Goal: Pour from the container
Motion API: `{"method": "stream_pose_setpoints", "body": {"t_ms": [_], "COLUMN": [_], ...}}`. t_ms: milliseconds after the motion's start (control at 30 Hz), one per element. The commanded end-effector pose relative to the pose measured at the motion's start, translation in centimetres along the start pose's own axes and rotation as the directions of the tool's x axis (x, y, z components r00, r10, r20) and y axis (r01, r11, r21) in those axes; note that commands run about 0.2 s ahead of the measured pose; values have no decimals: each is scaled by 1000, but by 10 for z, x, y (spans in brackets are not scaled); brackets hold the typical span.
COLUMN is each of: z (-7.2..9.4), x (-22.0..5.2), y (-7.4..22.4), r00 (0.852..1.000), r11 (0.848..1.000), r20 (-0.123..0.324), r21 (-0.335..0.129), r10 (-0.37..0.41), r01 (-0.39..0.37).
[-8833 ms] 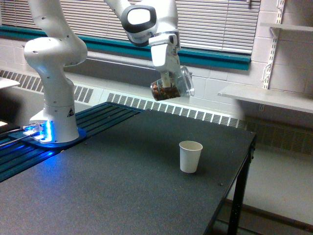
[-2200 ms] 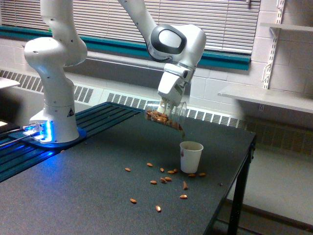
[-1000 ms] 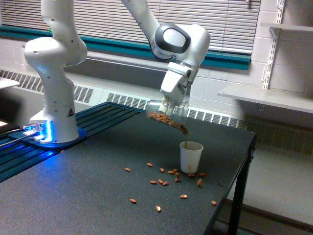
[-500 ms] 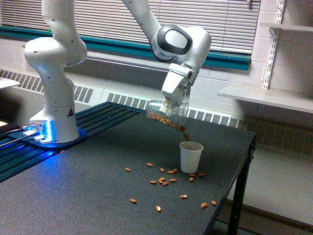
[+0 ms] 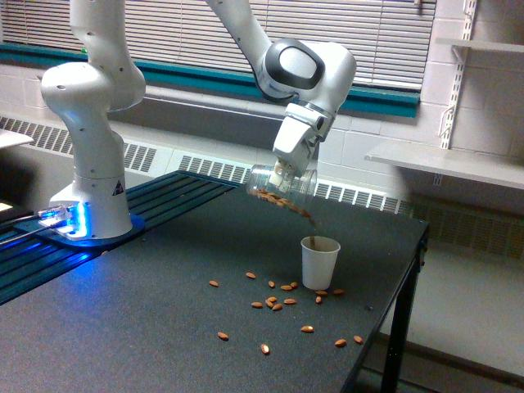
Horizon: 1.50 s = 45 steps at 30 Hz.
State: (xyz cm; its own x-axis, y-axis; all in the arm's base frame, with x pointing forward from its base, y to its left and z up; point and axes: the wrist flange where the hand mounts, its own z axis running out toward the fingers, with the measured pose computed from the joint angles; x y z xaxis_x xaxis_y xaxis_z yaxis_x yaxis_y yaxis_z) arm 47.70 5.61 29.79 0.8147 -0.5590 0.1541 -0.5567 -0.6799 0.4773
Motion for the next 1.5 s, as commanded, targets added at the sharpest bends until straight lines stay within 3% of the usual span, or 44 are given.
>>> {"method": "stream_pose_setpoints", "body": {"t_ms": [33,767,1500], "z": [-1,-3,-4], "x": [0,1,0], "y": [-2,-5,-7], "r00": [1000,1000,999], "r11": [1000,999,999], "r20": [-3,6,22], "r21": [-19,-43,-38], "r10": [-17,-28,-32], "r01": [17,28,33]}}
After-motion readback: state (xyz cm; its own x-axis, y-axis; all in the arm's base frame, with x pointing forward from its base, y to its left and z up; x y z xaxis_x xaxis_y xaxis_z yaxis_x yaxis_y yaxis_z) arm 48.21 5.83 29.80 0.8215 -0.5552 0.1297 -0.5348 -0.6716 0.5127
